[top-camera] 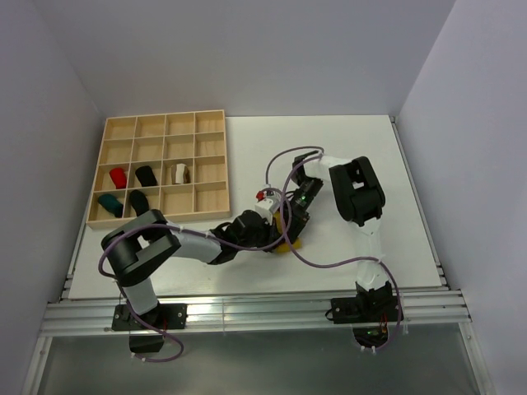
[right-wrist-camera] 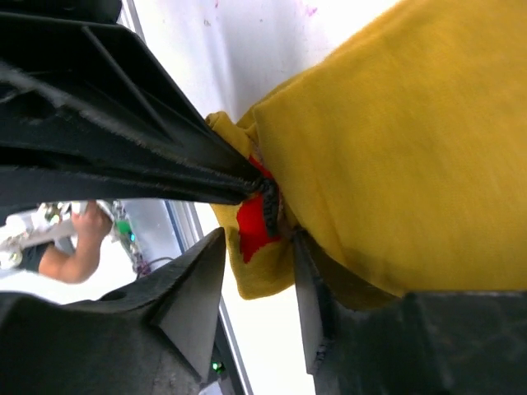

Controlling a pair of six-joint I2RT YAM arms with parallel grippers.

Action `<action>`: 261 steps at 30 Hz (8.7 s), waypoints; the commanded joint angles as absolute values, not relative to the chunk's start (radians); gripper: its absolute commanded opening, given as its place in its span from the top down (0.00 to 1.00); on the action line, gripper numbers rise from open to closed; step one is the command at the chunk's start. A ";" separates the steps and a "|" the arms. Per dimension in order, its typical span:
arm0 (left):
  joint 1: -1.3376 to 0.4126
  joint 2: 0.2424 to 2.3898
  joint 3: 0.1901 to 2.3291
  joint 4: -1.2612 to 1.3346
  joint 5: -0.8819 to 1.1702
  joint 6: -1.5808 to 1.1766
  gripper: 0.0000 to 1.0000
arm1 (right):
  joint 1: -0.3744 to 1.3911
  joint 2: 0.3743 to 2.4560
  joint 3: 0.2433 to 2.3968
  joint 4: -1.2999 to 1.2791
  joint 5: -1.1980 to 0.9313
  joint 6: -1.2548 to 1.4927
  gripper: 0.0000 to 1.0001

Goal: Roll the socks
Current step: Roll the sock at the center of the board.

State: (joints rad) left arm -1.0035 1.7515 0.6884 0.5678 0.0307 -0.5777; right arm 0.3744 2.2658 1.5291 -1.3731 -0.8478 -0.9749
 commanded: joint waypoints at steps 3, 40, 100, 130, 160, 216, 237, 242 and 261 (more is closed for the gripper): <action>-0.982 1.798 0.657 0.494 0.150 -0.659 1.00 | 0.330 2.158 1.509 -1.226 -0.859 -0.936 0.51; -0.746 2.051 1.239 -0.399 0.637 -0.877 1.00 | 0.578 1.342 0.742 -0.451 -0.563 -0.842 0.38; -0.795 1.835 0.861 0.169 0.411 -1.068 0.84 | 0.376 2.075 1.301 -1.074 -0.701 -0.877 0.68; -0.919 1.595 0.864 0.198 0.080 -0.465 0.59 | 0.382 2.270 1.486 -1.249 -0.646 -0.864 0.76; -0.933 1.856 0.856 0.298 0.362 -0.463 0.96 | 0.382 2.229 1.473 -1.189 -0.647 -0.812 0.65; -0.729 2.178 1.266 -0.411 0.680 -0.719 1.00 | 0.607 1.417 0.839 -0.618 -0.506 -0.919 0.36; -0.715 2.129 1.191 -0.252 0.736 -0.845 0.96 | 0.626 1.525 0.805 -0.604 -0.495 -0.841 0.67; -0.696 2.057 1.085 -0.030 0.753 -1.018 0.94 | 0.552 1.569 0.842 -0.659 -0.549 -0.848 0.71; -0.684 1.862 0.885 0.295 0.502 -1.078 0.84 | 0.414 1.916 1.124 -0.962 -0.626 -0.911 0.73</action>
State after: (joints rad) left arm -0.7010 1.9366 0.9001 0.2493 0.5957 -1.1191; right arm 0.4263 1.8572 1.1244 -0.9054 -0.7616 -0.8864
